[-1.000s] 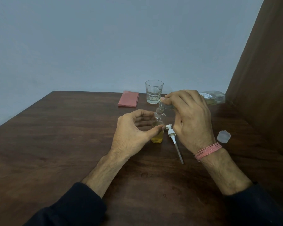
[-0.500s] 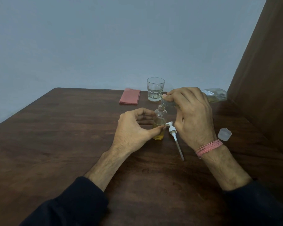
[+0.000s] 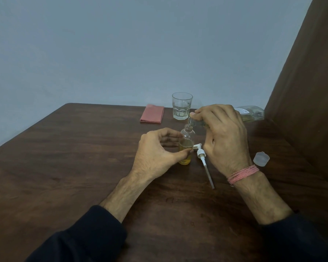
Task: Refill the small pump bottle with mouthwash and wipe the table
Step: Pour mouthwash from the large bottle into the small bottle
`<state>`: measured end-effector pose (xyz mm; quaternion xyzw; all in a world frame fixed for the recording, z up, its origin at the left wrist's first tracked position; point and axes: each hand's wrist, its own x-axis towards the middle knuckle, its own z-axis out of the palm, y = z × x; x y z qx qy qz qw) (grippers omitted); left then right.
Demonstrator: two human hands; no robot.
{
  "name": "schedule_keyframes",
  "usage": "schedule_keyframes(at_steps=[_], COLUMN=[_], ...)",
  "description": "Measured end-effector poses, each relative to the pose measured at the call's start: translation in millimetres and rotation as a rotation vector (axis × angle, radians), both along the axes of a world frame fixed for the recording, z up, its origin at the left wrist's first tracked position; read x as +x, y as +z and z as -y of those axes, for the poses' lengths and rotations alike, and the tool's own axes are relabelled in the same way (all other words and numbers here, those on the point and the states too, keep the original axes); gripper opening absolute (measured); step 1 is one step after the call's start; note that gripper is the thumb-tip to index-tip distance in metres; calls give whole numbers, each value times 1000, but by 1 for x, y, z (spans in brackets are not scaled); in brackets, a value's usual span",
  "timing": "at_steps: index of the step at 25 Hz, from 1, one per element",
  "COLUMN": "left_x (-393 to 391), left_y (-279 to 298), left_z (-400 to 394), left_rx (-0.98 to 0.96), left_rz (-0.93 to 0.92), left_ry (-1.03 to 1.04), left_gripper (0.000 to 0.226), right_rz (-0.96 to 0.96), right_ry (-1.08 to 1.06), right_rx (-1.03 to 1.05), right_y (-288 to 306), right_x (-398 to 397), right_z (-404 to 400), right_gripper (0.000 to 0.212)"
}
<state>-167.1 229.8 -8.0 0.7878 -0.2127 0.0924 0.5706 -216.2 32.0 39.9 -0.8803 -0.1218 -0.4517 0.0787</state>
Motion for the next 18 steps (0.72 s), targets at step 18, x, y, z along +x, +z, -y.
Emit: schedule_keyframes(at_steps=[18], left_x=[-2], left_y=[2], left_z=[-1], left_rx=[11], left_rz=[-16], left_ry=[-7], left_gripper=[46], right_rz=[7], right_ry=[3], right_rx=[-1], right_y=[0], right_x=[0], right_z=[1], right_gripper=[53])
